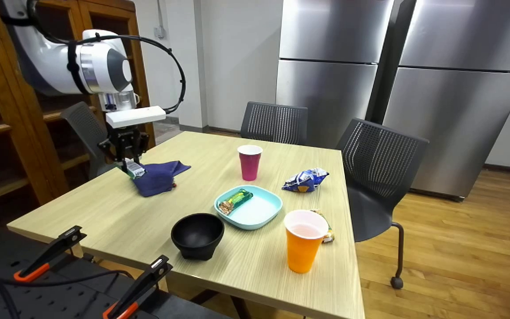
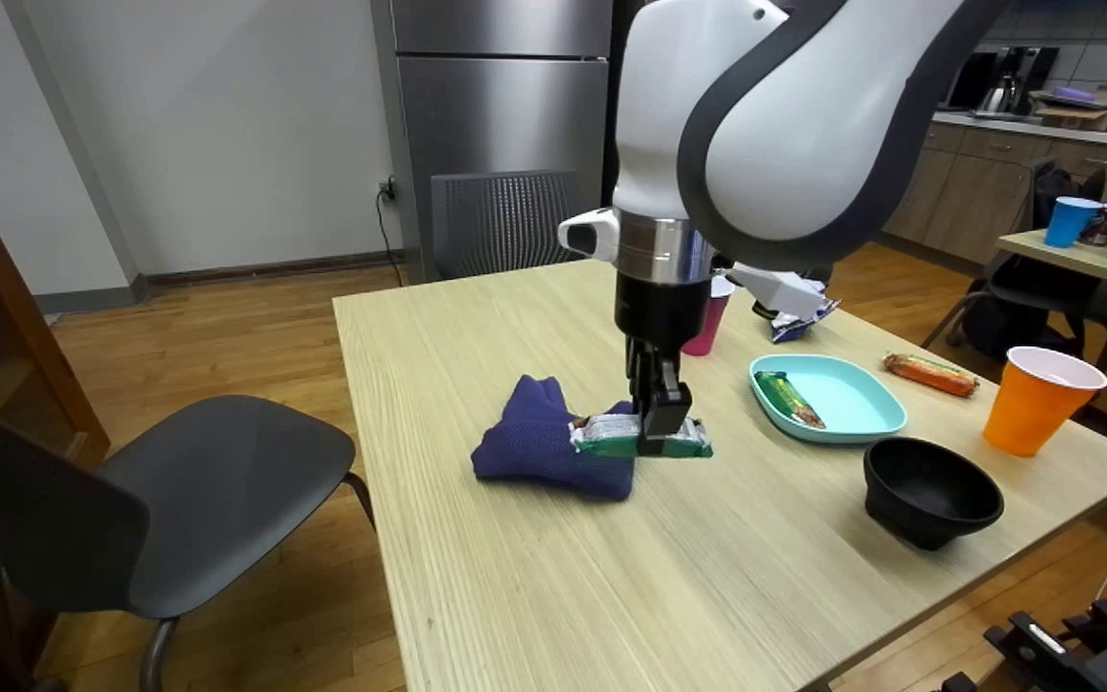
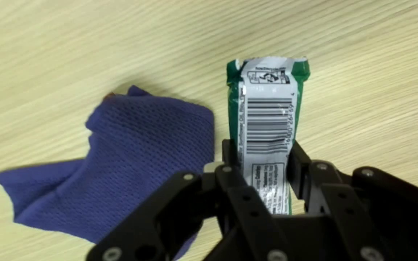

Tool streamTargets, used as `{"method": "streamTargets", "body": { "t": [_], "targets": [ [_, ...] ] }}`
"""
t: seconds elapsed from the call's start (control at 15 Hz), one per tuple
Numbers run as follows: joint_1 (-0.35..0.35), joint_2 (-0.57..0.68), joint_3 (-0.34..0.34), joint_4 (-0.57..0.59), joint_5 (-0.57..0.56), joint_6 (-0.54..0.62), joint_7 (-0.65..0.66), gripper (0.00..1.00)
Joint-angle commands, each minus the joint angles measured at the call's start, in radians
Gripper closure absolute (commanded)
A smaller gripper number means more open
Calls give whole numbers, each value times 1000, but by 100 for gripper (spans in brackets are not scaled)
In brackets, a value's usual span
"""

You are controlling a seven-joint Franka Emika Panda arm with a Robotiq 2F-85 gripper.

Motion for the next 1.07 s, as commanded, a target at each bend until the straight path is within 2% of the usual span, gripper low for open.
{"method": "streamTargets", "body": {
  "t": [0.0,0.47,1.0],
  "targets": [
    [-96,-48,19,-22,88,14,-43,89],
    [-230,-57,-4,8,232,11,-52,89],
    [-379,-59,-4,-24,441,43,-71,89]
  ]
}}
